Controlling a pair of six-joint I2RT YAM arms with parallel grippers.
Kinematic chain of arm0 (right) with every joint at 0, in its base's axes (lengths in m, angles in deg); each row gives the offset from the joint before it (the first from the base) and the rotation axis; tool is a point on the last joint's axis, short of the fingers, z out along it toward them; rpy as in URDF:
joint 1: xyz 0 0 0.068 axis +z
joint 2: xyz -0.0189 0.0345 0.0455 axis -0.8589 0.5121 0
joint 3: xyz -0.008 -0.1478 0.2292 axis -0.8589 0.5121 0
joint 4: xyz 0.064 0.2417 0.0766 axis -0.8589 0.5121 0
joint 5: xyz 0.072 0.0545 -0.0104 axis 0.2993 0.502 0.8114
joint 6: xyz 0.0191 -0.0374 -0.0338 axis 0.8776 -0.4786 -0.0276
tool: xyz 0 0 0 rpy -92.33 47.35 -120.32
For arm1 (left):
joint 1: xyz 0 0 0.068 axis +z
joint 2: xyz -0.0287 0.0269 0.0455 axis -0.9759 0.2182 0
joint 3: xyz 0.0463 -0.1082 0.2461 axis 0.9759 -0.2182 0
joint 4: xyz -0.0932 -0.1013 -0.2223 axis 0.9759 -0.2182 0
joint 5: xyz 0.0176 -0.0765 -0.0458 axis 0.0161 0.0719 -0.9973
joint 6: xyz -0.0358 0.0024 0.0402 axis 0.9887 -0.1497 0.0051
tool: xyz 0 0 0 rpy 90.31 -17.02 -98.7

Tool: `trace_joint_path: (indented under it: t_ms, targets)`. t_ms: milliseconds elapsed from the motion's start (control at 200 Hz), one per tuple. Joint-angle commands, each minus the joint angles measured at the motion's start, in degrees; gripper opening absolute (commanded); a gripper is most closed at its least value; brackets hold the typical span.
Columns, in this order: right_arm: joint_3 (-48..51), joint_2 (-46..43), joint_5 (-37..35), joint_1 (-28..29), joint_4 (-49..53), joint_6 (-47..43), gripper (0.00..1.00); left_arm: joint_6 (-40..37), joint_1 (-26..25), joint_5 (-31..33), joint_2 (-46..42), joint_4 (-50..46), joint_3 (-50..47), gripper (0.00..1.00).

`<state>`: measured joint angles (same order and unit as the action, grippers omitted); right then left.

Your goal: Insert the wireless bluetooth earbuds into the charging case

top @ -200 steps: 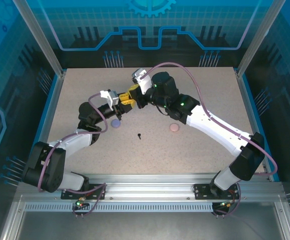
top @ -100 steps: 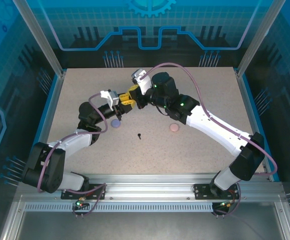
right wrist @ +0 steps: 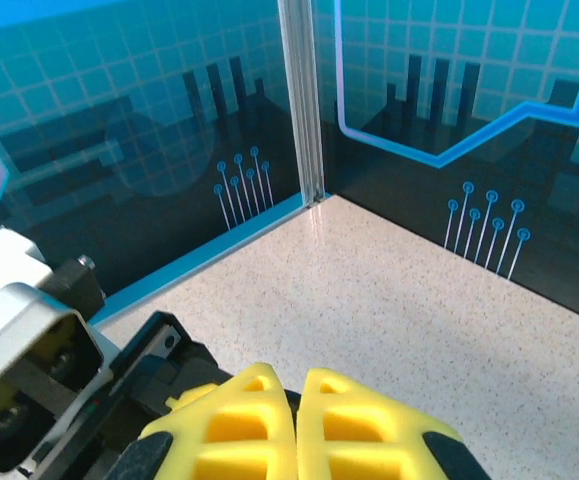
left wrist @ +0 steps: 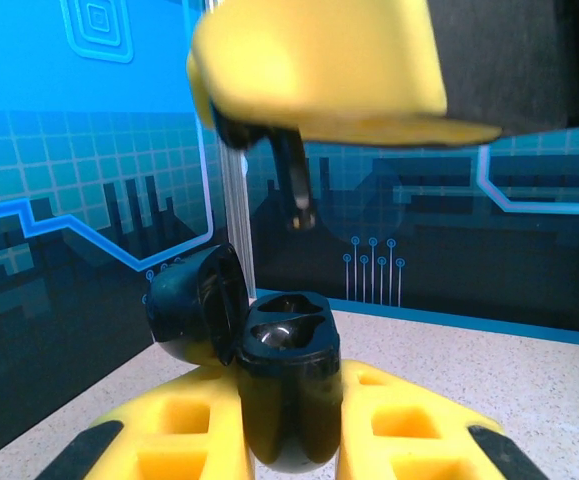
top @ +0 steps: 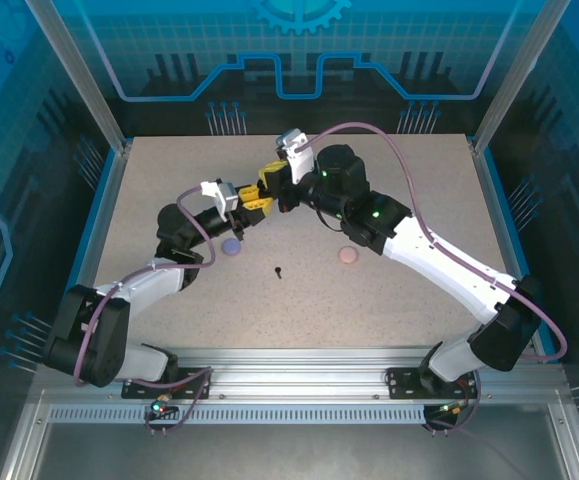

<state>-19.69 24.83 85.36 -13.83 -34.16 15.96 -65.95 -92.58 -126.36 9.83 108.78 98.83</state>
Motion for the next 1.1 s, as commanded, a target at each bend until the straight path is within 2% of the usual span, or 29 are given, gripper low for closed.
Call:
trace_joint_path:
  t_ms: [0,1095]
  targets:
    - [0.6,-1.4,-0.4,0.1,-2.1,1.0,0.05,-1.3,-0.5,-0.4,-1.4,2.2,1.9,0.00]
    - [3.9,2.2,0.7,-0.5,-0.3,1.6,0.02,-1.9,-0.6,-0.1,-2.9,0.9,2.1,0.00]
